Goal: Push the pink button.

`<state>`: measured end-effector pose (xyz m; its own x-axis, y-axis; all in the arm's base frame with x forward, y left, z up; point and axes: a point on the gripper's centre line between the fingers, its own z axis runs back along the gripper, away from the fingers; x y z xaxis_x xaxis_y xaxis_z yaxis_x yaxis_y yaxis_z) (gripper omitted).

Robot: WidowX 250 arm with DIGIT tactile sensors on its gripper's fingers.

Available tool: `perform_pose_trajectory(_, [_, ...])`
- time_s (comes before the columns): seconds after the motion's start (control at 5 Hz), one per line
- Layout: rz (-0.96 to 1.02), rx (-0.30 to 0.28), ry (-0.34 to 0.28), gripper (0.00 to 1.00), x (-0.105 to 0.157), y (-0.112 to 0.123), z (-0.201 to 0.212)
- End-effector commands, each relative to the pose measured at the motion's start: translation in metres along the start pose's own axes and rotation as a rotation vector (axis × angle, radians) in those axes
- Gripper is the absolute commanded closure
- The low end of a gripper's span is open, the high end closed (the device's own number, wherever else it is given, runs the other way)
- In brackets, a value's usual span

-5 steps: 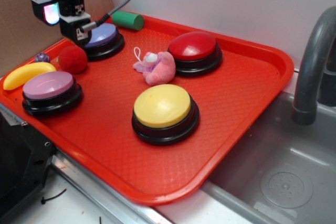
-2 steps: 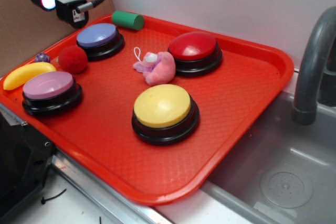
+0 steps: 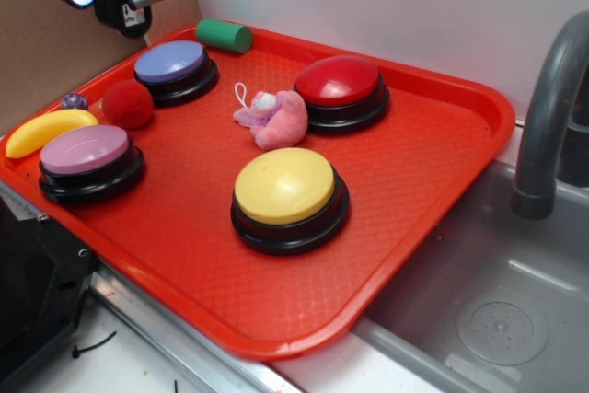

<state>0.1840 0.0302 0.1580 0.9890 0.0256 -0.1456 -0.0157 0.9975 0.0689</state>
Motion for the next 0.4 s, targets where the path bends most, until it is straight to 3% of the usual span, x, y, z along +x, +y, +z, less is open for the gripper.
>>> perform_pose_trajectory(0.0, [0.003, 0.006, -0.126, 0.00, 0.0063, -0.0035, 0.0244])
perform_pose_trajectory(0.2, [-0.003, 0.047, -0.181, 0.00, 0.0021, -0.0035, 0.0283])
